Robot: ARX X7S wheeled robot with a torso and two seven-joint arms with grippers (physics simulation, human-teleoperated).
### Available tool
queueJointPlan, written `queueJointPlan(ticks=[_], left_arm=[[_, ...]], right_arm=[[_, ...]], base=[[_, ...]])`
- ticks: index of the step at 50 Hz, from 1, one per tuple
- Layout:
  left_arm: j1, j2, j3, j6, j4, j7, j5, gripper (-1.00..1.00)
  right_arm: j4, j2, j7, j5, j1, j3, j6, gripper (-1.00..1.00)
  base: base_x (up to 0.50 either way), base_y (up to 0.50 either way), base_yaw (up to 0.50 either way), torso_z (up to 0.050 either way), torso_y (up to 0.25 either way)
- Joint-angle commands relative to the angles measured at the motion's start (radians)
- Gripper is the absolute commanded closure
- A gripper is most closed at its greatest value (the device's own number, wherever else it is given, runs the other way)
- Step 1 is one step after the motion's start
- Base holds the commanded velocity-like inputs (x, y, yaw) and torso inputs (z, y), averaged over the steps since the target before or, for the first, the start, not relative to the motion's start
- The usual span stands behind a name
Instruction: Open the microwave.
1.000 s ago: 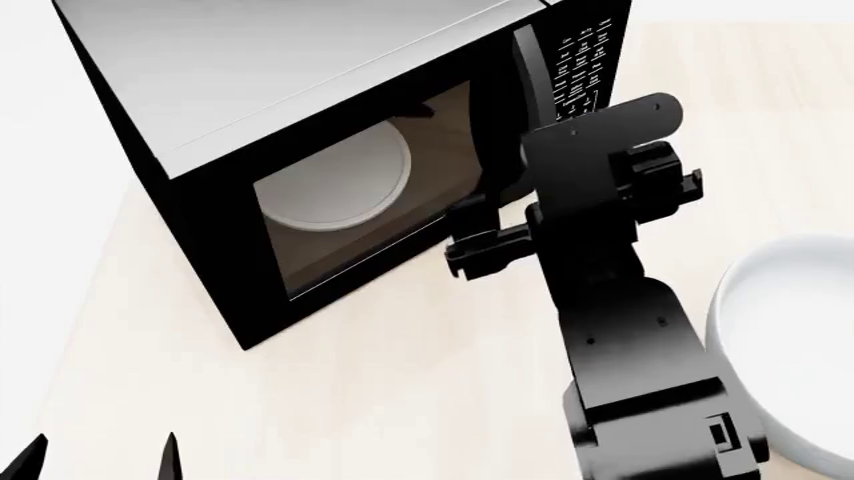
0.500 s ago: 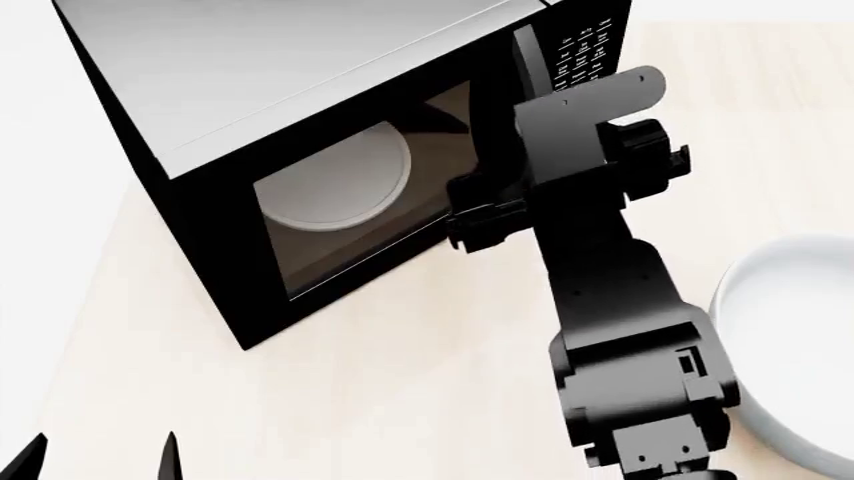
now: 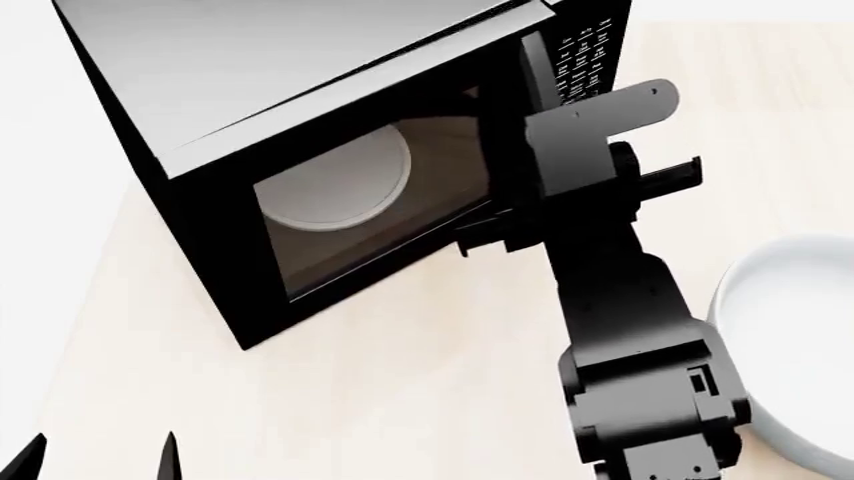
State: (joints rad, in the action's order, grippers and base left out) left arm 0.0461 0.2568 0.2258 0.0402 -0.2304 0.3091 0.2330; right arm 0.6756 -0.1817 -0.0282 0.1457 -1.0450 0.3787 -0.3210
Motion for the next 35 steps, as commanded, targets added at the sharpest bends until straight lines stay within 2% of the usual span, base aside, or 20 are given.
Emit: queueJointPlan(ticks=[1,12,35], left_arm=[[-0.002,0.003,0.006,0.0,0.002,0.005,0.001,-1.0],[-0.001,0.008,0.01,0.0,-0.002,0.011,0.002,-1.0],[0.002,0.014,0.018,-0.011,-0.002,0.023,0.002,-1.0]], right_arm=[[-0.112,-0.021,-0.005,0.032,0.07,0.007,-0.024,1.0],[-0.214,-0.038,0.007,0.056,0.144,-0.004,-0.042,1.0],[-0.578,-0.08,0.076,0.116,0.348,-0.024,-0.159,1.0]], base=[[0.0,0.0,0.0,0.0,0.0],[0.0,0.0,0.0,0.0,0.0],[0.0,0.0,0.0,0.0,0.0]])
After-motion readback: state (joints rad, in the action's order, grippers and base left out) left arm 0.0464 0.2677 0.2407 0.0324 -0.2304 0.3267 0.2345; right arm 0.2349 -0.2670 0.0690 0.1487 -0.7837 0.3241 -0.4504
